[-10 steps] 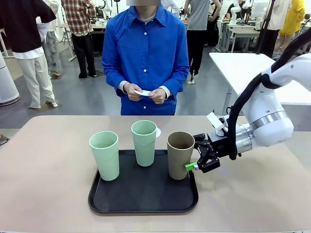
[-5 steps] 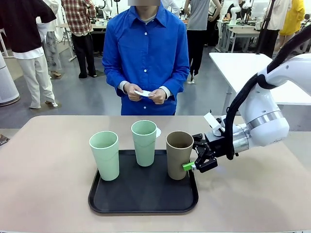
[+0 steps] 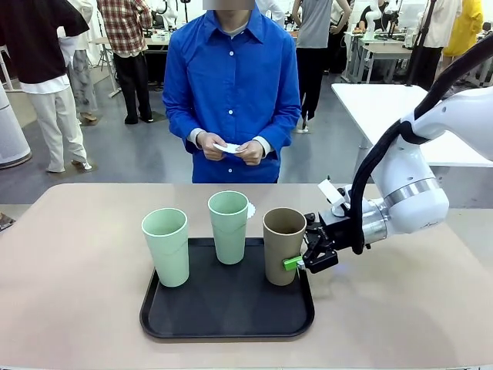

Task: Place coasters on the table and set cups on them.
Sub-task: Pick up one Reusable plastic cup and place it on a coaster set by the human.

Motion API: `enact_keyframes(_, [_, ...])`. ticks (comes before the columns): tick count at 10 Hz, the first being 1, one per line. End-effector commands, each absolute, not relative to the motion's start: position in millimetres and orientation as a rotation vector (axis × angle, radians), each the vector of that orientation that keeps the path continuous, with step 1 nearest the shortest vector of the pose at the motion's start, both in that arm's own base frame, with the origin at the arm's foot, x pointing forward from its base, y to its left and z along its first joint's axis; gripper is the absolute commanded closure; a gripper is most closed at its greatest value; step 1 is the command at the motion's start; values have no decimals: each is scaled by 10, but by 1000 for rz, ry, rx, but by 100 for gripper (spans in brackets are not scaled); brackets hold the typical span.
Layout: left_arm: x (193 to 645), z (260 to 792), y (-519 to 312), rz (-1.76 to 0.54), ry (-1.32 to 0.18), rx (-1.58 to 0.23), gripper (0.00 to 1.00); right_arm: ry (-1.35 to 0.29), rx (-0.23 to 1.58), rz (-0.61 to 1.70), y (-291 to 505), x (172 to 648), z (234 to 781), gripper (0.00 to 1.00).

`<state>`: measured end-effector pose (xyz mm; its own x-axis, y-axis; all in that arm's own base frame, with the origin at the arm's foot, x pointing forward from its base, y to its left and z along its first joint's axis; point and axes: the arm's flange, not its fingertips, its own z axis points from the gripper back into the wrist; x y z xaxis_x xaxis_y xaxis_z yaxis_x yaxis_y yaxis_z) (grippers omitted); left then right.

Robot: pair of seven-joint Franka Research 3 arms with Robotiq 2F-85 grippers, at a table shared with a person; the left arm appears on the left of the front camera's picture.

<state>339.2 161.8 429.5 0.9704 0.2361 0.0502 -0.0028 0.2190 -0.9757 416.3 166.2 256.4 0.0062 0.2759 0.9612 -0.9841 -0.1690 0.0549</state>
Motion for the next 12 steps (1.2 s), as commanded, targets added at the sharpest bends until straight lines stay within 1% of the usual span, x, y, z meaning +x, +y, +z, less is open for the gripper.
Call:
enact_keyframes(1, [3384, 4301, 1636, 157, -222, -1357, 0, -932, 1157, 1422, 1750, 4193, 2504, 0])
enact_keyframes(2, [3384, 4301, 1636, 157, -222, -1357, 0, -930, 1190, 1431, 1739, 4191, 2488, 0])
enact_keyframes(3, [3384, 4301, 1636, 157, -222, -1357, 0, -931, 1183, 1442, 1739, 4197, 2475, 56])
enact_keyframes(4, [3384, 4301, 1636, 157, -222, -1357, 0, -932, 1179, 1440, 1737, 4201, 2471, 57])
enact_keyframes(5, [3384, 4301, 1636, 157, -222, -1357, 0, -934, 1177, 1437, 1740, 4203, 2467, 100])
enact_keyframes(7, [3384, 4301, 1636, 157, -222, -1357, 0, -937, 1171, 1426, 1743, 4197, 2482, 100])
enact_keyframes(8, [3384, 4301, 1636, 157, -222, -1357, 0, -941, 1156, 1367, 1748, 4170, 2554, 34])
enact_keyframes(9, [3384, 4301, 1636, 157, -222, -1357, 0, -940, 1151, 1319, 1792, 4096, 2763, 18])
enact_keyframes(12, [3384, 4301, 1636, 157, -222, -1357, 0, -1006, 1117, 1254, 1964, 4026, 3682, 18])
